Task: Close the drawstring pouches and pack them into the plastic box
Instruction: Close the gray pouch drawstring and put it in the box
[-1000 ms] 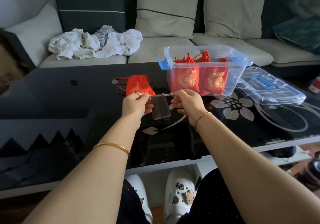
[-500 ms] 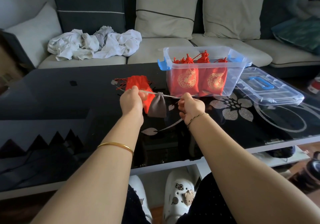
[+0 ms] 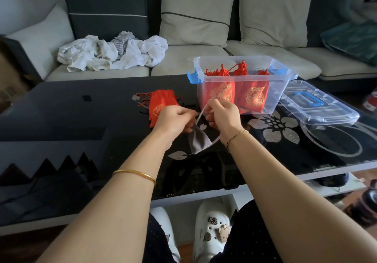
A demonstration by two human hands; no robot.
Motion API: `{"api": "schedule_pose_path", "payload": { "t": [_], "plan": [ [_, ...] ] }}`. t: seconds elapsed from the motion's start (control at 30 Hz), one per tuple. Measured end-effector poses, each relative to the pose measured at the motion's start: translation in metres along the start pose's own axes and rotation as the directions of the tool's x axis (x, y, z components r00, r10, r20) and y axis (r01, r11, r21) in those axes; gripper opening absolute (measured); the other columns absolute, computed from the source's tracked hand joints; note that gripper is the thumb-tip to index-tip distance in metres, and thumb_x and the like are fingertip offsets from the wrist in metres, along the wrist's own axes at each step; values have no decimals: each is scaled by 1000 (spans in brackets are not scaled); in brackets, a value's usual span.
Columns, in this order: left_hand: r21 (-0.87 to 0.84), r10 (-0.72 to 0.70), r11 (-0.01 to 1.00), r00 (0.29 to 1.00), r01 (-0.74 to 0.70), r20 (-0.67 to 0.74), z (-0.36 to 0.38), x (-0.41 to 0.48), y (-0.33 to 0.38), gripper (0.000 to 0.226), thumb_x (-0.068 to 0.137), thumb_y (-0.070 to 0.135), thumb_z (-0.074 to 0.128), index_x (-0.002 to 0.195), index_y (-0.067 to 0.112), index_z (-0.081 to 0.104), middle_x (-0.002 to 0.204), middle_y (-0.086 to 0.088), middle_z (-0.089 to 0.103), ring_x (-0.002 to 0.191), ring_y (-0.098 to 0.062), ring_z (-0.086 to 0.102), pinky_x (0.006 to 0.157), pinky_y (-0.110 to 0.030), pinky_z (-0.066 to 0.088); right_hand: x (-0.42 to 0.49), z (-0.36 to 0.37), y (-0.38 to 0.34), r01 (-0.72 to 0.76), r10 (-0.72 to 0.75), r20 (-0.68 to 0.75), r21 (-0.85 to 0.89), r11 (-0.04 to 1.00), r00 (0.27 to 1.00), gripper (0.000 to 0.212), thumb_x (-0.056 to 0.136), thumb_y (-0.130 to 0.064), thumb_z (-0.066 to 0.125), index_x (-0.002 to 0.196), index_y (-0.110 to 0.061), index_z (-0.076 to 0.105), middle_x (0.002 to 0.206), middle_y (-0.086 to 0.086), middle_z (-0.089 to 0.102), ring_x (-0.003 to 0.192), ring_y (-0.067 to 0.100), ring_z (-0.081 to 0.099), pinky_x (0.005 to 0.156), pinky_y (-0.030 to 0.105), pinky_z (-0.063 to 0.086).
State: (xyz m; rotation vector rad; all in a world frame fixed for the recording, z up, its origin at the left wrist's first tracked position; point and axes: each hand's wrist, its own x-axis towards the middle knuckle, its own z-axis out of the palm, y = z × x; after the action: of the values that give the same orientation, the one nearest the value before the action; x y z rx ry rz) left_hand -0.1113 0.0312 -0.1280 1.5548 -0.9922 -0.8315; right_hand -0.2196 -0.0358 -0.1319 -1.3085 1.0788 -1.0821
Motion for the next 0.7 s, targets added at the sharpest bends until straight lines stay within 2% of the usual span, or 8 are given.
{"api": "schedule_pose_path", "payload": {
  "t": [0.1, 0.2, 0.23, 0.33, 0.4, 0.57, 0.7],
  "plan": [
    [128, -13, 992, 999, 7, 45, 4, 2, 0, 4, 86, 12, 66, 86, 10, 70, 72, -7, 64, 68, -19, 59, 77, -36, 54, -3, 2, -6, 187, -174, 83, -181, 966, 981, 21, 84, -12, 51, 72, 3, 60, 64, 6, 56, 59, 15, 48, 53, 27, 41],
    [116, 7, 993, 999, -10, 32, 6, 2, 0, 9, 86, 13, 66, 80, 7, 67, 67, -7, 60, 66, -22, 55, 72, -36, 51, -6, 5, -10, 268, -235, 167, -211, 940, 957, 25, 88, -15, 52, 66, -7, 60, 68, 0, 58, 62, 11, 51, 58, 25, 43],
    [105, 13, 994, 999, -16, 34, 5, 3, -1, 13, 87, 15, 66, 77, 7, 67, 66, -7, 60, 65, -21, 55, 71, -36, 51, -6, 5, -10, 225, -194, 169, -191, 955, 966, 26, 91, -17, 49, 69, -9, 61, 70, -1, 60, 62, 10, 51, 57, 24, 43],
    [55, 1, 998, 999, -4, 44, 2, 4, -4, 22, 88, 20, 66, 72, 5, 66, 67, -8, 61, 63, -19, 56, 66, -33, 51, -2, 3, -6, -17, 48, 205, -152, 988, 978, 26, 94, -18, 43, 97, -4, 65, 81, 3, 61, 61, 13, 50, 49, 23, 36],
    [26, -10, 1000, 999, 9, 33, 1, 5, -6, 24, 89, 19, 65, 70, 4, 66, 70, -9, 62, 65, -18, 57, 62, -29, 50, -3, 1, -2, -69, 125, 266, -207, 976, 956, 25, 92, -14, 47, 99, 0, 66, 76, 5, 61, 61, 15, 49, 52, 24, 34],
    [-15, -9, 1000, 1000, 9, 7, -1, 6, -8, 18, 93, 12, 57, 76, 9, 62, 74, -6, 63, 68, -14, 58, 60, -25, 49, -4, -3, 1, -78, 119, 353, -128, 989, 928, 20, 94, -10, 52, 94, 4, 66, 70, 6, 57, 58, 10, 47, 56, 20, 38],
    [-90, -57, 994, 998, 56, -6, -1, 6, -7, 7, 92, 8, 57, 86, 6, 59, 75, -7, 65, 66, -13, 60, 59, -25, 50, -2, -5, 1, -28, 75, 303, -159, 987, 950, 19, 94, -9, 53, 94, 4, 66, 67, 4, 53, 56, 8, 45, 54, 17, 41]
  ]
}}
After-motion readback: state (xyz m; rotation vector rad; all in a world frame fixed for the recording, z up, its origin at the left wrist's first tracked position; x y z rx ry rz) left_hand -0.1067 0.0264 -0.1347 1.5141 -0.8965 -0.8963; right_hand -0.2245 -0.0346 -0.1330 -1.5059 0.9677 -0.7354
